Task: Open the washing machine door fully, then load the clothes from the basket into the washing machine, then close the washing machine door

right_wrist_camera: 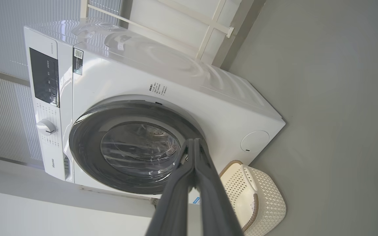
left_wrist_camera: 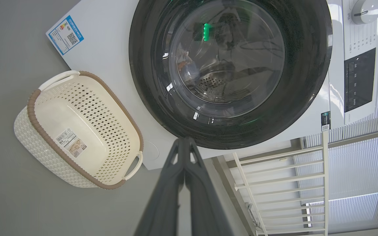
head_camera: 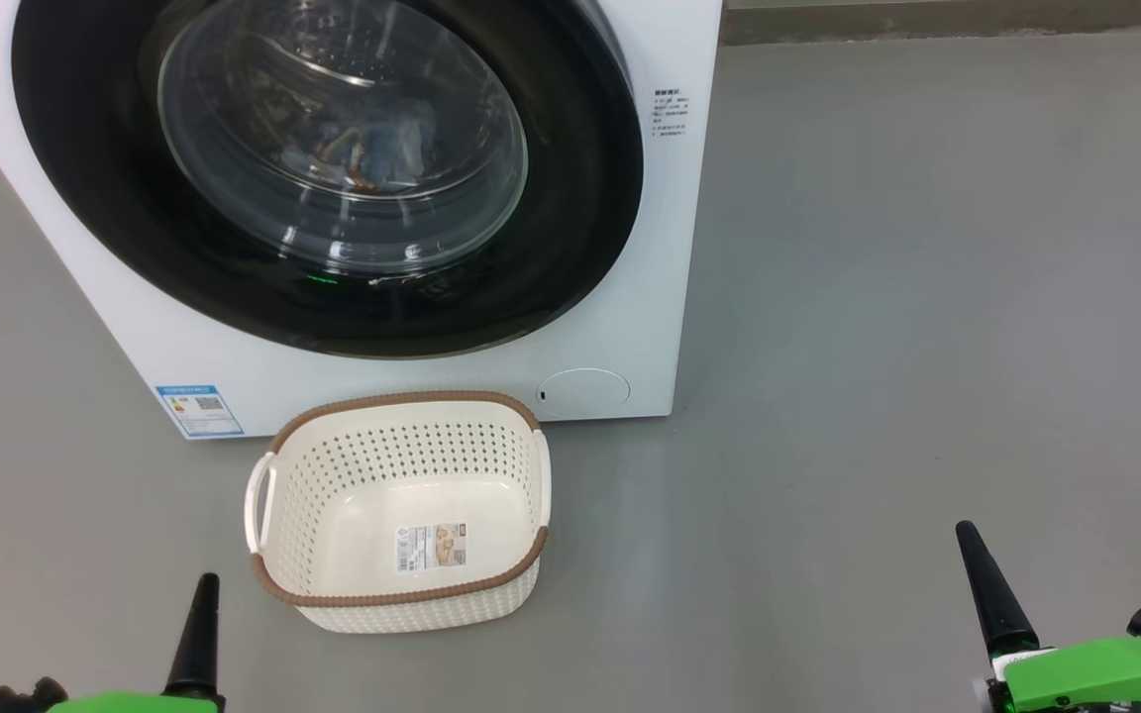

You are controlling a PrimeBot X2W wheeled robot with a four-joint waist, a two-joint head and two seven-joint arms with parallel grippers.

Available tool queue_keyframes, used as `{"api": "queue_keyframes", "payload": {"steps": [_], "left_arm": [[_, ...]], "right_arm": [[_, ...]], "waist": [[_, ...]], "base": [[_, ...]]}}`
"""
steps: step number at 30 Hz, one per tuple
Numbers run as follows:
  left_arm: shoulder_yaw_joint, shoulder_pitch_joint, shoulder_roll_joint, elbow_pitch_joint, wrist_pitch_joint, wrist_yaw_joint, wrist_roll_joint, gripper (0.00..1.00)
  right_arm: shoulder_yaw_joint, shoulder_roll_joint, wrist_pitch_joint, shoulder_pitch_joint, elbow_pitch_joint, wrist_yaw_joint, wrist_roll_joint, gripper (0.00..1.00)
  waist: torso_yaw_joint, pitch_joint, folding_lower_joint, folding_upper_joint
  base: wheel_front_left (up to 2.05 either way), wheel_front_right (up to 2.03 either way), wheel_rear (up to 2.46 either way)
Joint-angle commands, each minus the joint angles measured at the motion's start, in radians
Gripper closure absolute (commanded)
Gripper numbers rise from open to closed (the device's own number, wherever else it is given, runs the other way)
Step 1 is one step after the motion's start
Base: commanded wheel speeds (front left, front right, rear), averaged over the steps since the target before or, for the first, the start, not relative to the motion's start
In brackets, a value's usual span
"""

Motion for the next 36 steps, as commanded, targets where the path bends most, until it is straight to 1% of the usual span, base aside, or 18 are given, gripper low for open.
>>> {"api": "queue_keyframes", "payload": {"steps": [1, 29, 36], "left_arm": [[0.035, -0.049, 0.01, -0.017, 0.007, -0.017, -0.027, 1.0], [0.116, -0.085, -0.007, 0.027, 0.075, -0.071, -0.325, 1.0], [0.119, -0.085, -0.009, 0.028, 0.077, -0.072, -0.327, 1.0]], "right_arm": [[0.011, -0.012, 0.005, -0.048, -0.018, -0.001, 0.034, 1.0], [-0.002, -0.013, 0.046, -0.093, 0.049, -0.002, 0.365, 1.0], [-0.004, -0.011, 0.048, -0.093, 0.05, -0.002, 0.368, 1.0]], "waist": [[-0.001, 0.0, -0.0001, -0.0001], [-0.013, -0.004, -0.0001, -0.0001], [-0.013, -0.004, -0.0001, -0.0001]], "base": [[0.0, 0.0, 0.0], [0.0, 0.0, 0.0], [0.0, 0.0, 0.0]]}}
